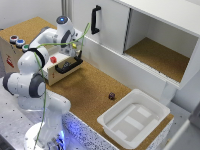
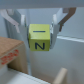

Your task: Put the yellow object on top of the drawer

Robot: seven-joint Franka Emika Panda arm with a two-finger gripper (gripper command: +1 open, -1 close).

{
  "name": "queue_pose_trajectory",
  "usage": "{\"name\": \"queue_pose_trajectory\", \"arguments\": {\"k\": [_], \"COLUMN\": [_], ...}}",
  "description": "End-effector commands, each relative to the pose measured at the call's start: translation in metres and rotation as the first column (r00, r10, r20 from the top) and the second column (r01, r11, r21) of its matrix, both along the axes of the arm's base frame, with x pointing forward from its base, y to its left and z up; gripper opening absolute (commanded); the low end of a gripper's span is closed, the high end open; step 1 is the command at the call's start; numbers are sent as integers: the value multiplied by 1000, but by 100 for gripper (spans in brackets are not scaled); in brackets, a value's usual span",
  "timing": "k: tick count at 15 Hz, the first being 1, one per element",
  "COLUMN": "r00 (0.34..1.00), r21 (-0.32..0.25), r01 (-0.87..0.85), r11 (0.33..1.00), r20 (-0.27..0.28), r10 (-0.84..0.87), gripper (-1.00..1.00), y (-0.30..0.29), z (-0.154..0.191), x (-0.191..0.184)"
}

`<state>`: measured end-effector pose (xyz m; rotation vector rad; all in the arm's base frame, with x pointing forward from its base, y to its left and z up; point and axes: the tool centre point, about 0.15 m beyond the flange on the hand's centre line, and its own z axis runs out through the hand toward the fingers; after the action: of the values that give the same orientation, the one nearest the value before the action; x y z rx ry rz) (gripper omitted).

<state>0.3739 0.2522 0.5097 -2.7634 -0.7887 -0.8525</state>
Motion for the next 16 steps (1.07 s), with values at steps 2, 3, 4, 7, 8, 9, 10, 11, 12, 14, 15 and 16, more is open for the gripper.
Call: {"name": "queue_pose_trajectory", "arguments": {"k": [2, 3, 4, 7, 8, 9, 10, 11, 12, 14, 15, 16], "r00": [951, 937, 916, 840, 825, 801, 787, 780, 769, 736, 728, 716], "r21": [-90, -115, -132, -193, -229, -271, -311, -339, -346, -327, -313, -306], "r01": [-267, -310, -360, -502, -532, -574, -599, -612, -626, -664, -671, -685], "r11": [960, 944, 924, 843, 815, 773, 738, 715, 699, 673, 672, 662], "r20": [-186, -205, -238, -340, -358, -384, -397, -408, -422, -445, -450, -453], "r10": [247, 283, 323, 422, 438, 460, 471, 475, 480, 510, 517, 531], "gripper": [-100, -100, -100, -100, -100, -100, -100, -100, -100, -100, -100, -100], "y": [122, 137, 149, 178, 182, 185, 185, 184, 184, 187, 192, 197], "z": [28, 27, 23, -3, -12, -22, -31, -38, -43, -51, -53, -57], "x": [38, 34, 30, 9, 2, -6, -13, -17, -20, -24, -24, -26]}}
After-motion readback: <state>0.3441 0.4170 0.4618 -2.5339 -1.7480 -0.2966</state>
